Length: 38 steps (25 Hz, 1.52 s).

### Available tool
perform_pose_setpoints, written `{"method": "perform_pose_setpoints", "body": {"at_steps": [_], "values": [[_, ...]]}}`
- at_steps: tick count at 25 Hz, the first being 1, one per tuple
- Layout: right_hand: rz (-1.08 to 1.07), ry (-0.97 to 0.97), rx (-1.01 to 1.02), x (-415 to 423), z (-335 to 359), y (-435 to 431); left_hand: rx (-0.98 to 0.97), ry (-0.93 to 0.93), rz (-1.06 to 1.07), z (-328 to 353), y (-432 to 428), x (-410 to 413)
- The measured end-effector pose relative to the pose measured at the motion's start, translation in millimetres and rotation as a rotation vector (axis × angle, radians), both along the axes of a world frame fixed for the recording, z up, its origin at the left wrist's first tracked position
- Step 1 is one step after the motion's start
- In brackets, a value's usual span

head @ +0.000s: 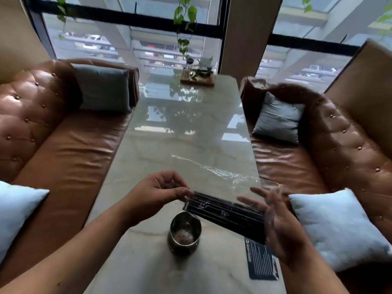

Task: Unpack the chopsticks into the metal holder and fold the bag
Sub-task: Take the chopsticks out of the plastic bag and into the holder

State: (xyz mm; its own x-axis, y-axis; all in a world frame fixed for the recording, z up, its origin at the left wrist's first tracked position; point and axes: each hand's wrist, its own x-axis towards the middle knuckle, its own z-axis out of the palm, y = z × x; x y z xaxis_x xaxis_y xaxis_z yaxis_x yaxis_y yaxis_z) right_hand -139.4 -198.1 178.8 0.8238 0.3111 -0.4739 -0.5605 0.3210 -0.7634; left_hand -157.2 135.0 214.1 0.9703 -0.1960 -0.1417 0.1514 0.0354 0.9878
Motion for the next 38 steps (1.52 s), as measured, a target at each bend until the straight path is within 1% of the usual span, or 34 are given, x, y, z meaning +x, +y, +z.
{"method": "perform_pose_setpoints", "body": {"at_steps": [4,8,10,15,17,21,24,31,34,38], "values": [[-0.057,0.076,0.025,-23,-31,-3,-0.039,0.061,0.011,-20,-11,-6],[-0.108,0.085,-0.111,-31,-43,-7,0.001,0.060,0.140,-34,-23,-7],[-0.106,0.026,-0.184,-32,-46,-13,0.035,0.097,0.173,-48,-29,-19],[-0.059,-0.164,-0.321,-35,-51,-27,0.033,0.217,0.221,-90,-42,-58],[-0.035,-0.208,-0.347,-33,-49,-25,-0.011,0.281,0.250,-104,-47,-66],[0.015,-0.233,-0.396,-23,-41,-14,0.018,0.320,0.318,-126,-49,-73],[0.089,-0.228,-0.480,-7,-27,1,-0.006,0.372,0.373,-136,-47,-75],[0.378,-0.268,-0.825,38,21,58,-0.117,0.482,0.487,-140,-44,-71],[0.484,-0.261,-0.912,48,38,83,-0.147,0.494,0.498,-139,-43,-70],[0.540,-0.276,-1.027,53,49,106,-0.174,0.490,0.522,-138,-42,-71]]}}
